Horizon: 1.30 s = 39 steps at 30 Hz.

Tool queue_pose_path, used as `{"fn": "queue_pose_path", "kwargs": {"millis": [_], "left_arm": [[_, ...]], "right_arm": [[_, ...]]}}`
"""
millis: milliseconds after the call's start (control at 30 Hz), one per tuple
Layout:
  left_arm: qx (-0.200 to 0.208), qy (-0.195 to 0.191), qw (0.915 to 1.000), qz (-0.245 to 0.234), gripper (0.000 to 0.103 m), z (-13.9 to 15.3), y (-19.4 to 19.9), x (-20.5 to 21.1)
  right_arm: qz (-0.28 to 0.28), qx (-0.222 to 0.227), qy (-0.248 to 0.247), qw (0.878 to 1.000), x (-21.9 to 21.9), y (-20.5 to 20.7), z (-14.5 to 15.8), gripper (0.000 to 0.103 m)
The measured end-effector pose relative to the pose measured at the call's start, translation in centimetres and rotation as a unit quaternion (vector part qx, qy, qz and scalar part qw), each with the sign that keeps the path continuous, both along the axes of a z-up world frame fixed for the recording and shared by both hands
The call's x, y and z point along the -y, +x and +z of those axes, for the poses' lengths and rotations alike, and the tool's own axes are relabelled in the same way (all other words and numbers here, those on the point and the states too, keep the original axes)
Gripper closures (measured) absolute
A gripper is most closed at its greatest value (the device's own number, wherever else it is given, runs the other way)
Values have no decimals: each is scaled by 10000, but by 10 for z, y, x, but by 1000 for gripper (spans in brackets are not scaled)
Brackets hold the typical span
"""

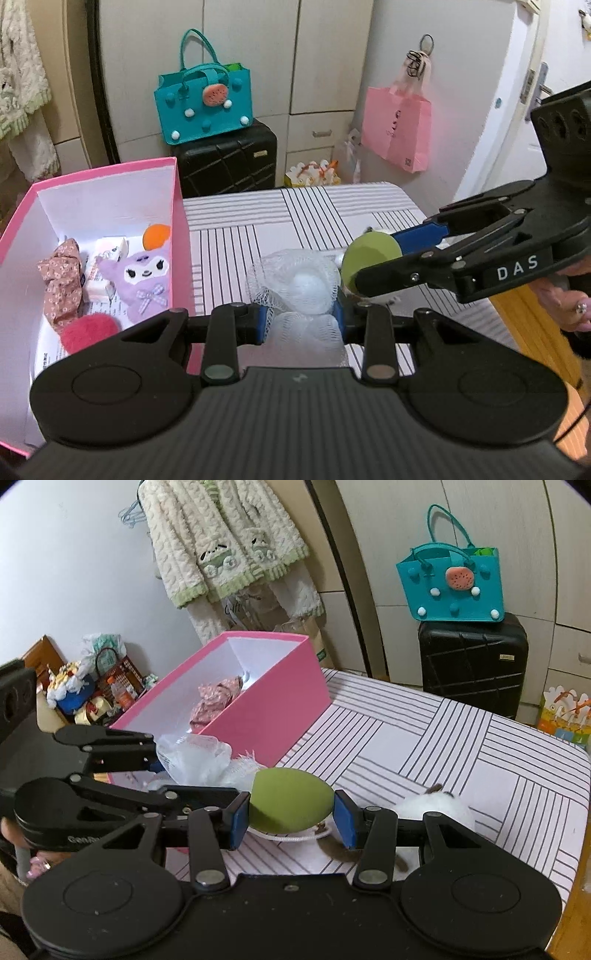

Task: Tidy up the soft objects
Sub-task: 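Carry the sponge in the right gripper while the left carries the puff to the box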

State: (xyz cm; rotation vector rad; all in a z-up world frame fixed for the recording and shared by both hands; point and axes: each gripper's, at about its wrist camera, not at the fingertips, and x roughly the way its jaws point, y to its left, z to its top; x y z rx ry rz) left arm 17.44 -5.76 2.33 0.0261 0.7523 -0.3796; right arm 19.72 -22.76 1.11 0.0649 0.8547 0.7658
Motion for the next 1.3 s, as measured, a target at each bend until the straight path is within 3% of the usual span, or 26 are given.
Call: {"fn": "queue_pose_path", "kwargs": {"millis": [400,800,1300], "left_arm": [[-550,22,9975,-447,72,-2,-30,-16],[-1377,-282,9868,-804,72,13,-63,-45],[-973,-206,9940,-462,72,64,-98,-99]], "right_arm": [[175,-279,-360,9988,-15,-30,-6,50],[575,-267,-429,9971,-44,-61,11,50],[1086,215,-10,9939,-99,-67,60,50]]}}
